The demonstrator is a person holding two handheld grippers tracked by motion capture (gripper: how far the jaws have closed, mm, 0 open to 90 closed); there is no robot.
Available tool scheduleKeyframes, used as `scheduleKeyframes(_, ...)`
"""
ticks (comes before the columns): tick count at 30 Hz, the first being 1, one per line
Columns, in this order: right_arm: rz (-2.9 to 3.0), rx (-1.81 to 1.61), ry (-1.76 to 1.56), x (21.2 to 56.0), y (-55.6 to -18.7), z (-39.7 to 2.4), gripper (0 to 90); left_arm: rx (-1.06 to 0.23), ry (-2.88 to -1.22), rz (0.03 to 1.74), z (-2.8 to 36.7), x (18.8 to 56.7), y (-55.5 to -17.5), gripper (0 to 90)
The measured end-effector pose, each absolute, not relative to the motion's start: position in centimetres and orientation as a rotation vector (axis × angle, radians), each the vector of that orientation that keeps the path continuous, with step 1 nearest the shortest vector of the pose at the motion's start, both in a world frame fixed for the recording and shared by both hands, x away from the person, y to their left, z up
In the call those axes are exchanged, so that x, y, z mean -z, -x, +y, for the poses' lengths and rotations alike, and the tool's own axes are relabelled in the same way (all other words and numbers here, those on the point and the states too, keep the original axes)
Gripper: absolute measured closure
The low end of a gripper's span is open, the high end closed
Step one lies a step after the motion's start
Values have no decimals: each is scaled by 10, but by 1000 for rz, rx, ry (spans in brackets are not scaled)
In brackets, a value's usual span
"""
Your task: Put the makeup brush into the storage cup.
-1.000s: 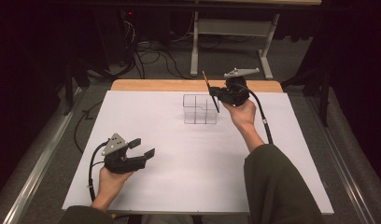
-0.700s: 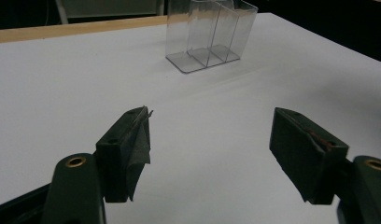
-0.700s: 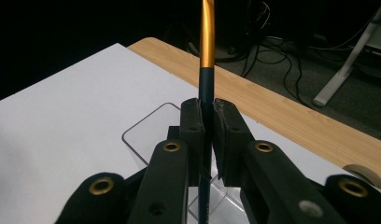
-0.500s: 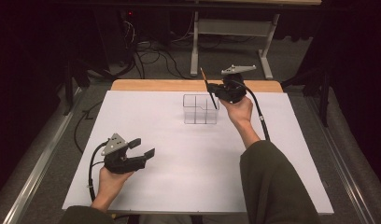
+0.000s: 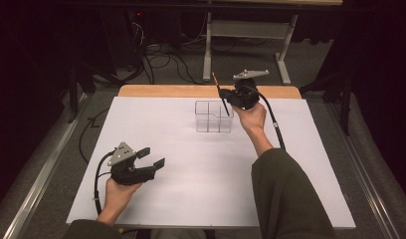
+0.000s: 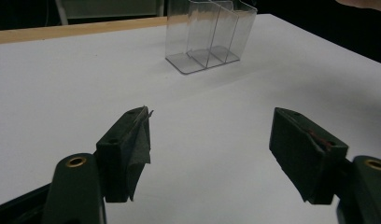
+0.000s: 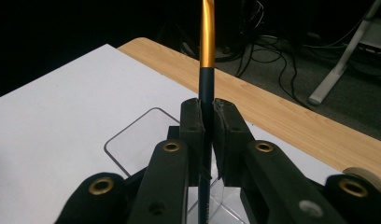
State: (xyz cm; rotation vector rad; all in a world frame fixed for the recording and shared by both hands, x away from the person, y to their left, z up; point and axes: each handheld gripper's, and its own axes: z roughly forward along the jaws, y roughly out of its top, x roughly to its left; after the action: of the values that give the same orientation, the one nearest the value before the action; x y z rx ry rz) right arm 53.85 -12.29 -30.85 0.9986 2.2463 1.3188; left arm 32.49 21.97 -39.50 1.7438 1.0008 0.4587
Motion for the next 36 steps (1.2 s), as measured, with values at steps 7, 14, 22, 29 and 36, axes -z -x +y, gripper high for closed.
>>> scheduleKeyframes(7, 2244, -1293, -1016, 313, -542, -123, 846, -458, -1741, 1001, 220, 395, -325, 293)
scheduleKeyframes(14, 2245, -1289, -1017, 316, -544, -122, 845, -457, -1742, 999, 220, 395, -324, 293)
scheduleKeyframes(22, 2246, -1279, -1012, 316, -544, -123, 844, -457, -1744, 997, 219, 395, -324, 293)
scheduleKeyframes(29, 2249, -1274, -1021, 317, -544, -124, 844, -456, -1742, 997, 219, 395, -324, 293)
scheduleKeyframes(36, 2257, -1253, -1019, 318, -543, -124, 844, -457, -1742, 997, 219, 395, -324, 293)
